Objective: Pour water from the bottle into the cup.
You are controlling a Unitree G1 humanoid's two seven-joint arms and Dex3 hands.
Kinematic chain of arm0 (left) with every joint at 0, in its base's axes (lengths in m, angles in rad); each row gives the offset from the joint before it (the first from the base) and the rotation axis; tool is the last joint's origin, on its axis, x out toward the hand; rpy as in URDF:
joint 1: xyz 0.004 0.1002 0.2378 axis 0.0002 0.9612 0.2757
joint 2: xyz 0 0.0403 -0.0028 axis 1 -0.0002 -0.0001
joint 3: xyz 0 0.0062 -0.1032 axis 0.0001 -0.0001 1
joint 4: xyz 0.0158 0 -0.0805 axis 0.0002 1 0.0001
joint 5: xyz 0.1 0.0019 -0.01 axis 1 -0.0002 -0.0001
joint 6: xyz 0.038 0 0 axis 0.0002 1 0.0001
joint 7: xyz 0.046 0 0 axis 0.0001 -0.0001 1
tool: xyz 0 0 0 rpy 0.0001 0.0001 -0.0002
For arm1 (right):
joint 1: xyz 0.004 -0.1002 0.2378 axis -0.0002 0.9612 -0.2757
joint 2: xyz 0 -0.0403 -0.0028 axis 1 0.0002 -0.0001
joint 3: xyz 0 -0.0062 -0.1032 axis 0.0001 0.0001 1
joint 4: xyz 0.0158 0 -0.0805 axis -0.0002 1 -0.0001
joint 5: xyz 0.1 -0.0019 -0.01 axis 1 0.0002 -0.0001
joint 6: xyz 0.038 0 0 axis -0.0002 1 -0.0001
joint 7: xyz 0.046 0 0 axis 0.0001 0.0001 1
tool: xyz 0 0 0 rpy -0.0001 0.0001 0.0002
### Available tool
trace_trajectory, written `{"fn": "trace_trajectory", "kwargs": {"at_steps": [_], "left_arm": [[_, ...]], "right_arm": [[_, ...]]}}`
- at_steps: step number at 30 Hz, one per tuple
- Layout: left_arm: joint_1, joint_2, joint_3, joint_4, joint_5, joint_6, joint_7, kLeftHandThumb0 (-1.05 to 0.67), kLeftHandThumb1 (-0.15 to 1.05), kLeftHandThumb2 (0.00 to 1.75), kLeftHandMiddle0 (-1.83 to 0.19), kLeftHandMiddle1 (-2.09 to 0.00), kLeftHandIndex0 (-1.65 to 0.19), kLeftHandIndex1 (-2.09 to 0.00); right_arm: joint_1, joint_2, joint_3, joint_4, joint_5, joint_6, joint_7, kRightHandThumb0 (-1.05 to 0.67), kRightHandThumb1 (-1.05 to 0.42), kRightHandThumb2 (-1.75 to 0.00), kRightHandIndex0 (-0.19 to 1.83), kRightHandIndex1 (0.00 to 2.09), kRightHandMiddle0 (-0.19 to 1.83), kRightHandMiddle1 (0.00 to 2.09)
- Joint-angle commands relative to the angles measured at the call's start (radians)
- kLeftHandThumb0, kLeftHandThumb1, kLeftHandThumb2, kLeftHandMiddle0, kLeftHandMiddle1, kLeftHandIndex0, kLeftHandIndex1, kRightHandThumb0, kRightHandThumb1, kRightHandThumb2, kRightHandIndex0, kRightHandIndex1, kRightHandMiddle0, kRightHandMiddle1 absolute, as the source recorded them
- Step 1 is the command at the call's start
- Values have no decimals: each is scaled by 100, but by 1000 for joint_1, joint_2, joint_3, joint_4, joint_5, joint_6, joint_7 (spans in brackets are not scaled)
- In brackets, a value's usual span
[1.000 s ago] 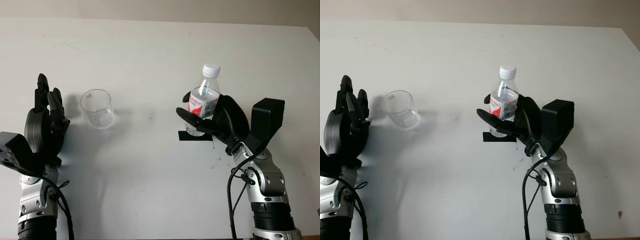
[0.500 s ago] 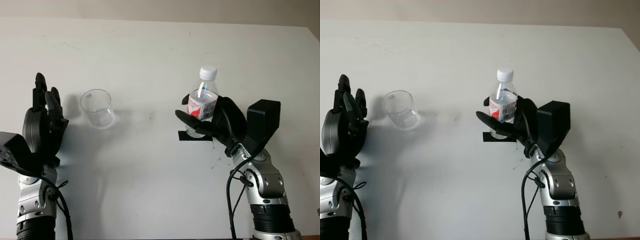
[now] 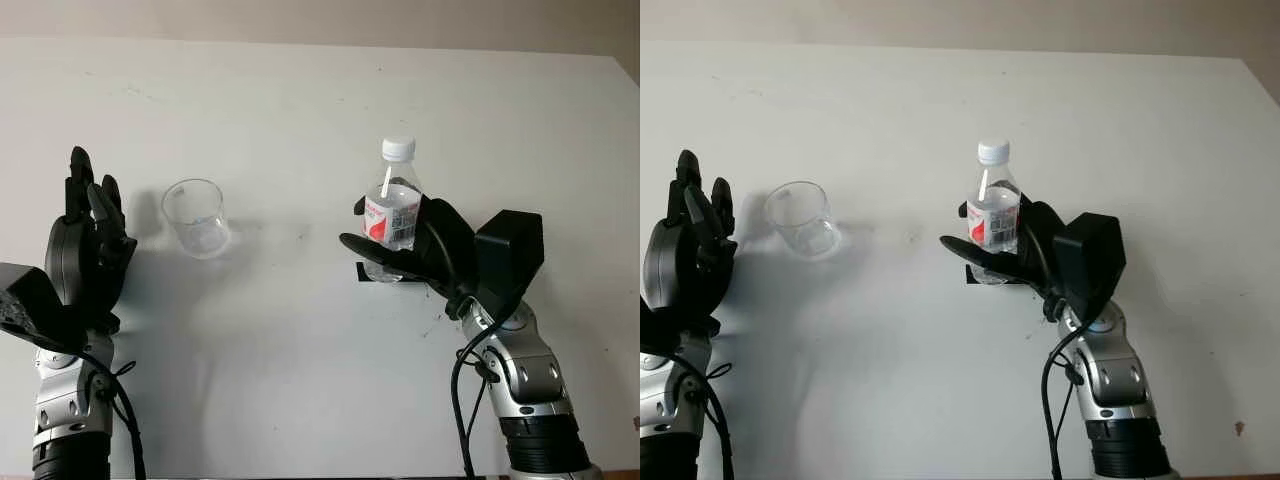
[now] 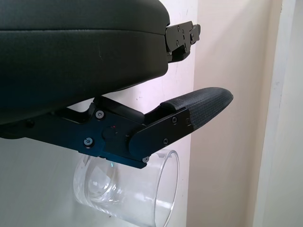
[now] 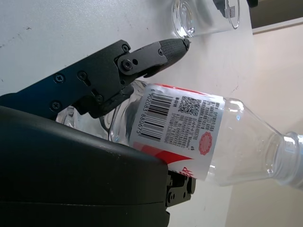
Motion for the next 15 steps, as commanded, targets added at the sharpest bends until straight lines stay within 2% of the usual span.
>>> {"fn": "trace_trajectory", "kwargs": {"at_steps": [1, 9, 12, 15], "left_arm": [[7, 16, 12, 0, -6, -12, -8, -65, 105, 85, 11, -5, 19, -5], [7, 20, 10, -12, -11, 0, -4, -65, 105, 85, 11, -5, 19, -4], [6, 22, 9, -11, -12, 2, -5, -65, 105, 86, 11, -5, 19, -3], [3, 22, 10, -5, -14, 2, -5, -65, 105, 86, 12, -5, 19, -3]], "right_arm": [[18, 5, -3, 9, 4, -10, 0, -58, -105, -22, 6, 209, -1, 209], [33, 26, -6, 33, -2, -71, -23, -63, -105, -14, 4, 209, 1, 209], [45, 27, -4, 65, -17, -164, -21, -66, -105, -12, 5, 209, 1, 209], [55, 30, -10, 119, -2, -286, 12, -67, -105, -9, -12, 209, -2, 209]]}}
